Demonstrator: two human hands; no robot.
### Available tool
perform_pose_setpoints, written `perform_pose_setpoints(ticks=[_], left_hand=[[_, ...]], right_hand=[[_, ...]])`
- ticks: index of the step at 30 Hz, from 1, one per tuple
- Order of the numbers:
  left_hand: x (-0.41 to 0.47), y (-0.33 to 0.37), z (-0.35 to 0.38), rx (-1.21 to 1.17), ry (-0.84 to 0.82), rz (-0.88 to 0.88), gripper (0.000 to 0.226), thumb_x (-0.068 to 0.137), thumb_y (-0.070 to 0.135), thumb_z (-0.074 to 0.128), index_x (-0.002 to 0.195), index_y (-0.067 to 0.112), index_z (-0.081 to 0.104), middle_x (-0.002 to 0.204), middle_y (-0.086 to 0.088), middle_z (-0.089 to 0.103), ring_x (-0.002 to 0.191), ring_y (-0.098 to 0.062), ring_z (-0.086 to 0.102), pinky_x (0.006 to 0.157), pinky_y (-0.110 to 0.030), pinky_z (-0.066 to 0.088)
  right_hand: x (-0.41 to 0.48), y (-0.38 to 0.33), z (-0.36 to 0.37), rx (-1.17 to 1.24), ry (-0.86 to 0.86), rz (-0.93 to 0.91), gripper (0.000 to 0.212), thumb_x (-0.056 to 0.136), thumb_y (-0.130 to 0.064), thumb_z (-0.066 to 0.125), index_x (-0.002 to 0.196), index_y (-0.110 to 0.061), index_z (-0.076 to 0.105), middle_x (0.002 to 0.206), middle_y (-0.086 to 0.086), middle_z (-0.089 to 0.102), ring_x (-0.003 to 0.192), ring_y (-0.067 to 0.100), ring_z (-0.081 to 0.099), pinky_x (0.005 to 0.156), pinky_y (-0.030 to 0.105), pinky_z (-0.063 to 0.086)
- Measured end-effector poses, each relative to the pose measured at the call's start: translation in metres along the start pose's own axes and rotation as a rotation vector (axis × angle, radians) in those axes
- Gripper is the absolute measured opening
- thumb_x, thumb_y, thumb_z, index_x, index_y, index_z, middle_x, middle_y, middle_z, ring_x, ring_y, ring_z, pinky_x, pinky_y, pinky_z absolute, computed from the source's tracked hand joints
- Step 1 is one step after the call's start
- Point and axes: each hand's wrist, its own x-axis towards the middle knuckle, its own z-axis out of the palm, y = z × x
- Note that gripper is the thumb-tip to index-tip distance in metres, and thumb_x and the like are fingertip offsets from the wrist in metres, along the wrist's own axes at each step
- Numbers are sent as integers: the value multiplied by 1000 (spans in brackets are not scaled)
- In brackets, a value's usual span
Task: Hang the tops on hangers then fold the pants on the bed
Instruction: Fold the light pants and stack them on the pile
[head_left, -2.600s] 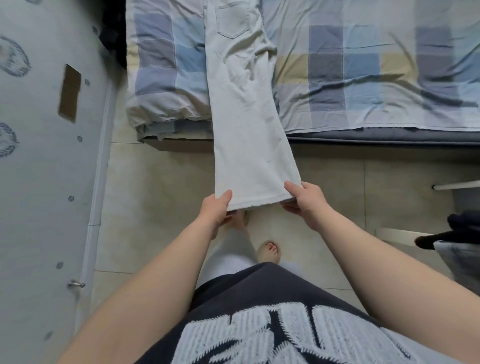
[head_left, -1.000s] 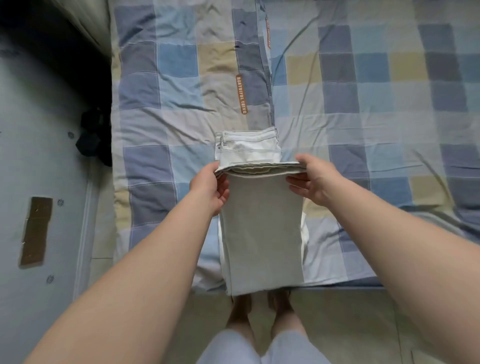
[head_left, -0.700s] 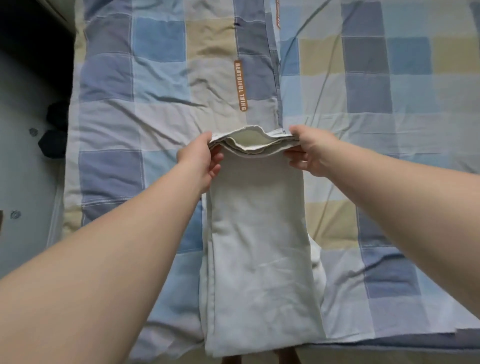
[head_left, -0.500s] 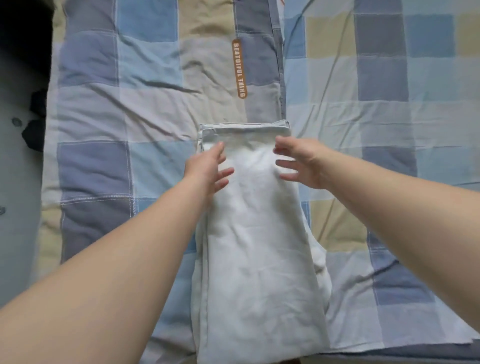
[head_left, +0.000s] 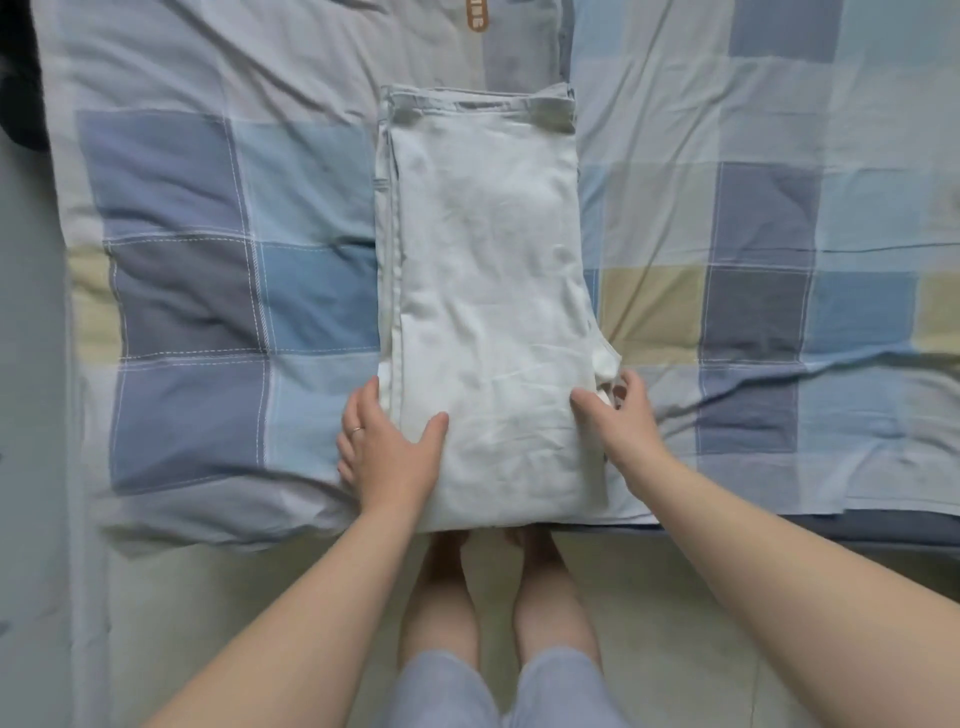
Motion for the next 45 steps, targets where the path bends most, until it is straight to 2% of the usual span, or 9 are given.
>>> perform_pose_setpoints(ticks=[5,11,16,19,21,25,30,36,45], left_hand=[[-9,-43,5,-117,-73,42,92,78,43,81,152,17,32,151,-6,45,137,-30,44,113,-45,37],[-1,-56,5,-226,-259,-90,56,83,45,79,120,15,51,120,-1,64,114,-26,62,91,-33,46],[-13,-61,7,-417,-383,-212,43,91,29,74,126,6,65,123,-10,71,109,-29,67,94,-37,55],[-23,-59,1,-543,-509,-330,31,91,31,74,117,15,68,105,-3,76,82,-20,71,54,-24,54],[-26,-60,-6,-530,-580,-395,30,90,37,75,111,17,69,93,0,76,68,-18,67,46,-21,47],[-31,-66,-13,-492,-643,-440,28,89,41,75,106,20,70,82,3,75,62,-17,64,52,-23,45],[-47,-73,-18,-451,-565,-404,26,89,38,75,106,19,69,90,0,75,65,-18,67,50,-24,46],[-93,-84,-41,-448,-588,-460,24,92,28,72,114,19,69,96,-6,71,66,-20,57,51,-24,38],[-161,-121,-89,-307,-634,-621,31,88,30,78,108,9,68,86,-9,61,54,-17,43,41,-21,30]], right_hand=[[-14,52,16,92,-112,74,75,77,-38,85,137,-14,47,131,4,61,118,24,62,103,46,51],[-27,58,22,-188,53,-57,63,75,-42,81,117,-12,44,124,6,50,111,26,54,92,41,49],[-45,63,21,-5,-23,32,86,74,-38,84,139,-14,33,139,7,47,124,27,53,105,43,46],[-52,72,20,2,-55,179,96,77,-45,83,149,-10,29,148,9,44,132,29,49,112,45,40],[-60,80,20,152,-190,301,85,81,-47,81,146,-12,39,141,6,54,124,30,57,107,46,46],[-69,92,19,537,-239,426,58,86,-30,80,135,-15,53,126,6,66,110,28,66,80,40,58],[-85,96,10,623,-208,448,38,85,-23,80,117,-11,64,106,7,75,94,23,71,60,31,59],[-130,102,-12,481,-153,392,35,88,-20,76,120,-13,64,110,9,73,96,25,69,75,36,59],[-229,114,-38,267,-250,484,24,85,-24,79,103,-15,66,94,9,70,80,25,62,65,31,53]])
